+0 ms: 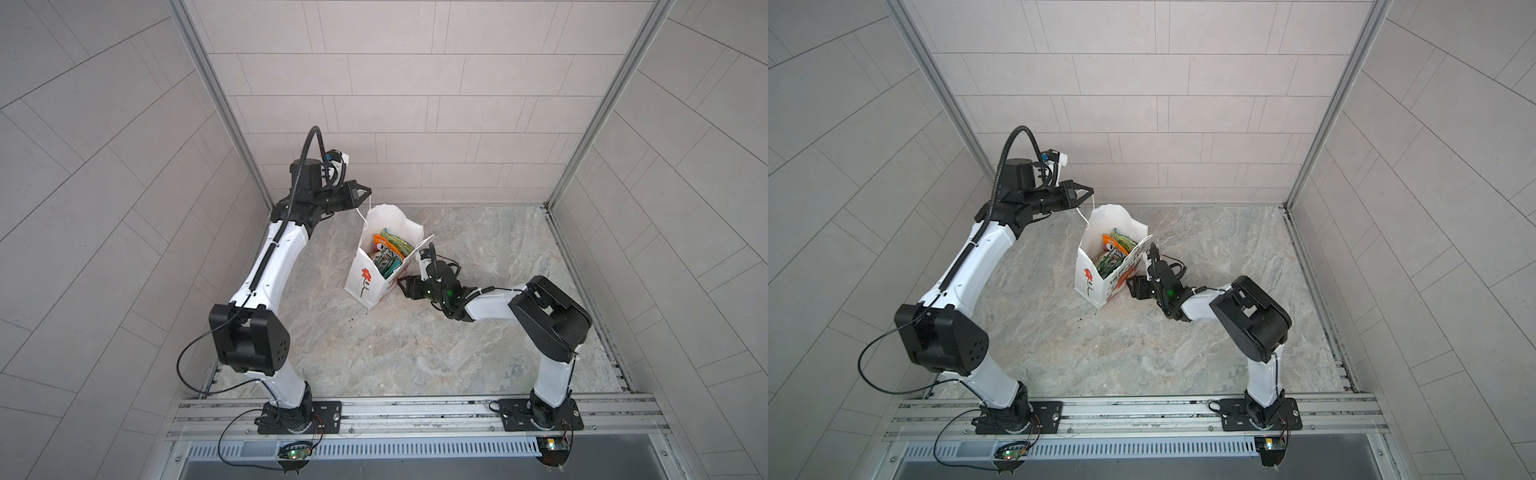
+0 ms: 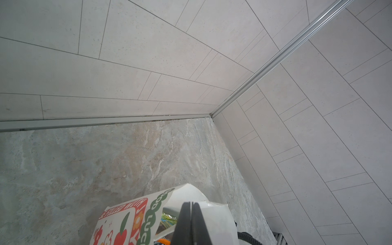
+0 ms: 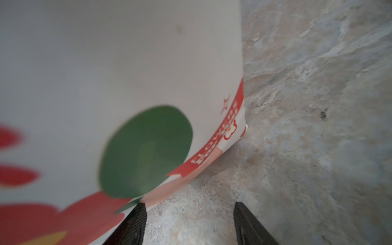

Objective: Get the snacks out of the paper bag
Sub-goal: 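Grasp the bag rim with the left gripper while the right gripper approaches the bag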

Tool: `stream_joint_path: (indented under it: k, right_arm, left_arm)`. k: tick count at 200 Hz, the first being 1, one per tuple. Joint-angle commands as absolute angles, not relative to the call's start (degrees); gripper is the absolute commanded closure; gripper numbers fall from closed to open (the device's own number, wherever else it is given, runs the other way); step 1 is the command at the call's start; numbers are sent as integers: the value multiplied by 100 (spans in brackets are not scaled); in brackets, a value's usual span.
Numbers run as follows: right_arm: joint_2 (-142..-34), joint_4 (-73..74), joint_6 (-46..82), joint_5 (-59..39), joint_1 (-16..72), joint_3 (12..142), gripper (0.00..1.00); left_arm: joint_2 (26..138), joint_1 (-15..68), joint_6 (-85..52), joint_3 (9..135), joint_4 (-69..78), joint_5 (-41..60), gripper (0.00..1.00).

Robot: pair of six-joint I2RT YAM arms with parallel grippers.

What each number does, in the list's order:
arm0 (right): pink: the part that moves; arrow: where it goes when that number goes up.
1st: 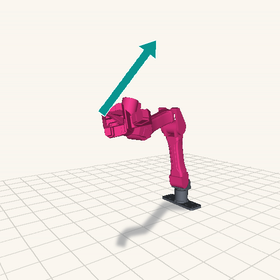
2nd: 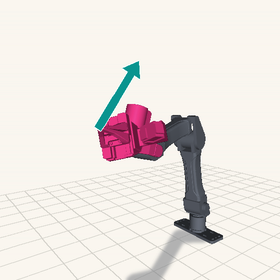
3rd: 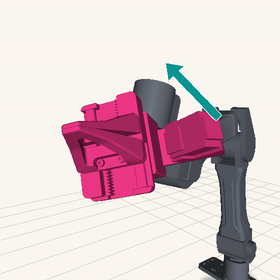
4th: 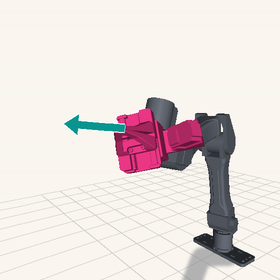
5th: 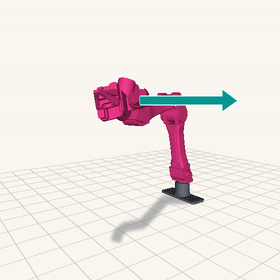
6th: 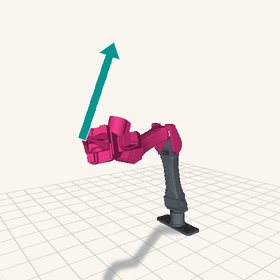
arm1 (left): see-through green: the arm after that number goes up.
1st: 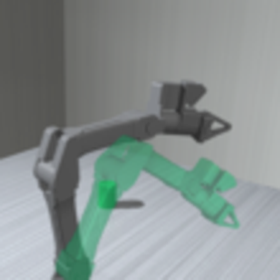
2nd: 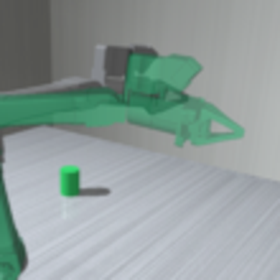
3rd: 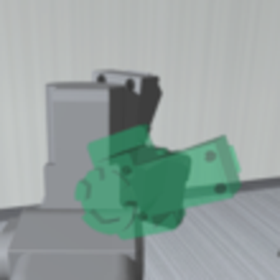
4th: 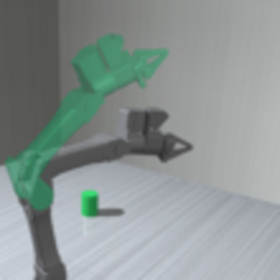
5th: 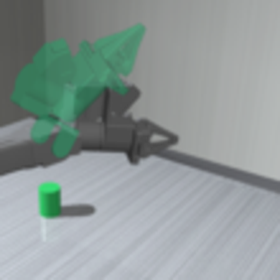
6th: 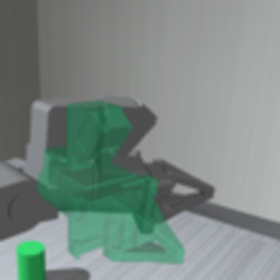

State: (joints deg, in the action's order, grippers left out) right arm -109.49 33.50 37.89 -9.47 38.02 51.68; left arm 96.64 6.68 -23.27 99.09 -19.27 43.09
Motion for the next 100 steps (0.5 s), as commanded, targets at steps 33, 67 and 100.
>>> stream_joint_path:
  k: [33, 67, 100]
  right_arm:
    - [-11685, 4284, 4289, -595, 3934, 5866, 34]
    - [-12045, 4245, 4318, -365, 3935, 6249, 34]
    - [-12291, 4122, 4321, -418, 3905, 6556, 34]
  left_arm:
    - [9800, 784, -2185, 10706, -1774, 4623, 100]
    - [9593, 959, -2021, 10434, -1828, 4536, 100]
    - [9351, 1154, -1862, 10113, -1885, 4351, 100]
